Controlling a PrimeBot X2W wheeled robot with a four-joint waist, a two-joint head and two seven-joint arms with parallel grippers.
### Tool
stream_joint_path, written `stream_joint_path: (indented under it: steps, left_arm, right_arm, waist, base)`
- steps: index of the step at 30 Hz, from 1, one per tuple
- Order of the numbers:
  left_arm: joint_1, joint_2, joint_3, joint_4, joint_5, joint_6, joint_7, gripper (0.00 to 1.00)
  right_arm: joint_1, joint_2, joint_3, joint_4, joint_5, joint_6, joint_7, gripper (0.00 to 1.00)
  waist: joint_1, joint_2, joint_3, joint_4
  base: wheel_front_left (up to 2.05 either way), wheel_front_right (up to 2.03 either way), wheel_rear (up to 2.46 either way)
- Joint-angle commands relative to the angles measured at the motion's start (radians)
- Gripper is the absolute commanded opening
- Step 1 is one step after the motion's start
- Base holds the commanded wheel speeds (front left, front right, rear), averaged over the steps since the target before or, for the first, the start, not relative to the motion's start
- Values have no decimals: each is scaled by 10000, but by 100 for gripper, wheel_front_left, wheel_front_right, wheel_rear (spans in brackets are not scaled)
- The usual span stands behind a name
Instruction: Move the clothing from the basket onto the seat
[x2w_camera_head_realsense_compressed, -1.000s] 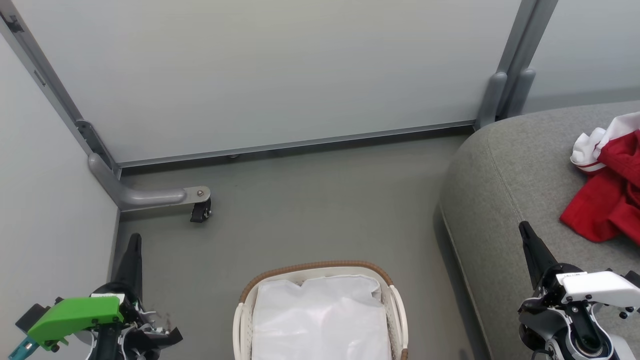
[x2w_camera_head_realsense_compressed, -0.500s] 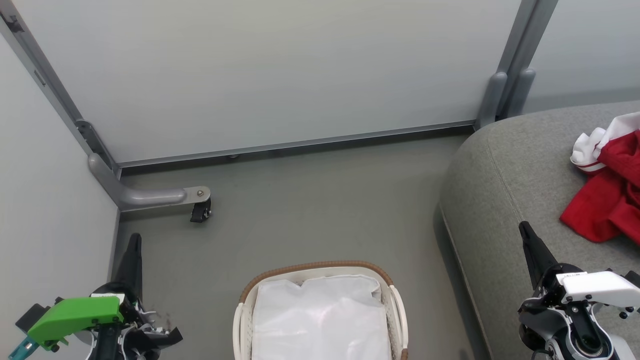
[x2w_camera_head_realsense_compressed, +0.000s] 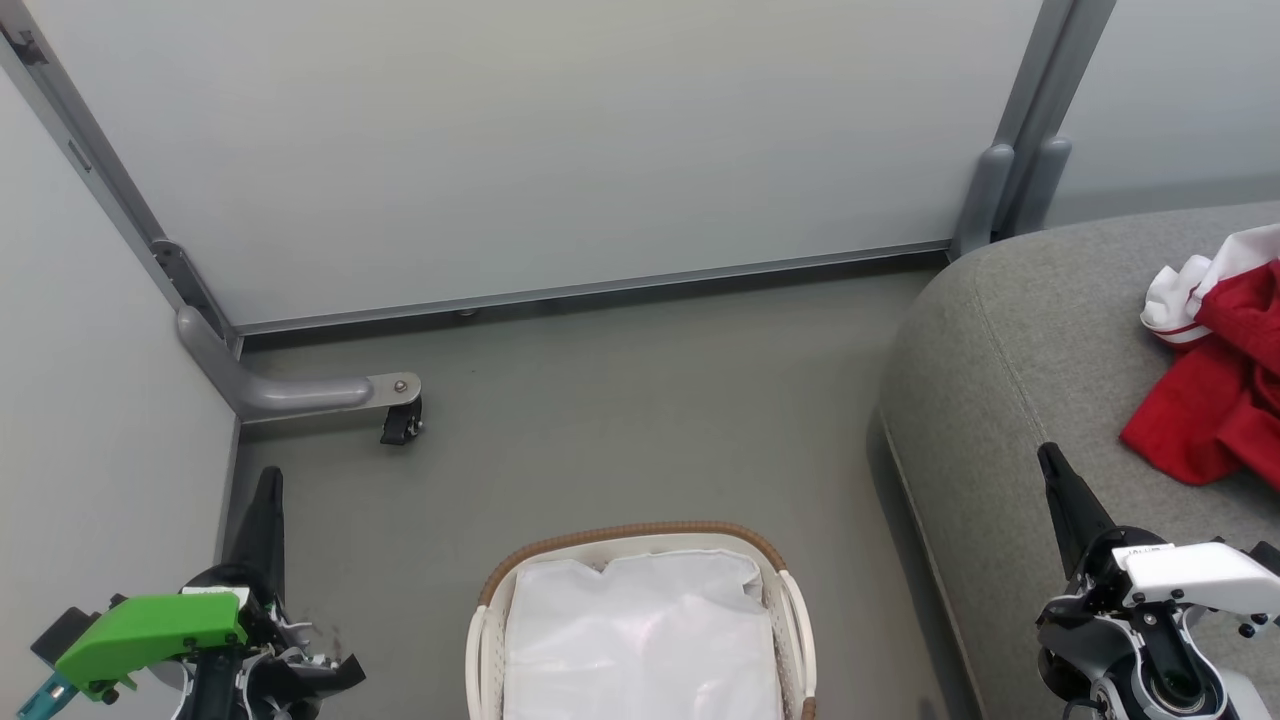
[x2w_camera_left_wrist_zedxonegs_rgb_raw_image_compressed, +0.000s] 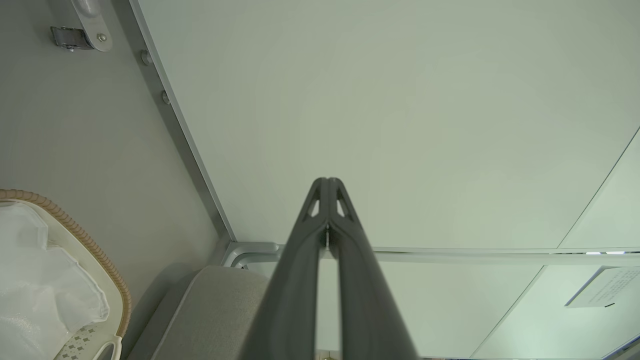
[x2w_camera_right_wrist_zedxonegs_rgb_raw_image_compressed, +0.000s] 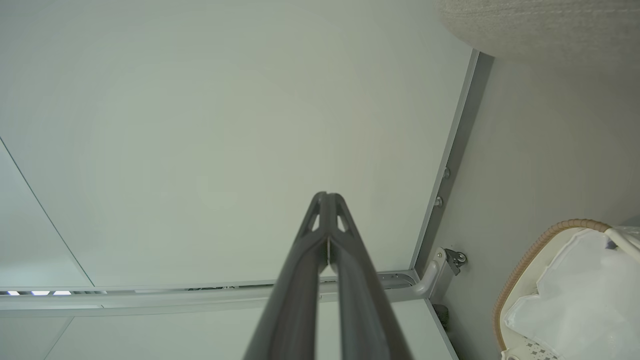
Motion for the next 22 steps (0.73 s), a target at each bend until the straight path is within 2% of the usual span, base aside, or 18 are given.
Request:
stream_joint_path:
  steps: [1, 22]
  left_arm:
    - [-113, 62, 20, -8, -34, -45, 44, 0]
    - [-113, 62, 19, -6, -35, -45, 43, 0]
  right_arm:
    - [110, -63, -22, -27, 34, 0, 15, 0]
    - [110, -62, -21, -25, 35, 0, 14, 0]
  waist:
    - [0, -1, 0, 0]
    - [0, -1, 0, 0]
  base:
    - [0, 0, 0]
    - [0, 0, 0]
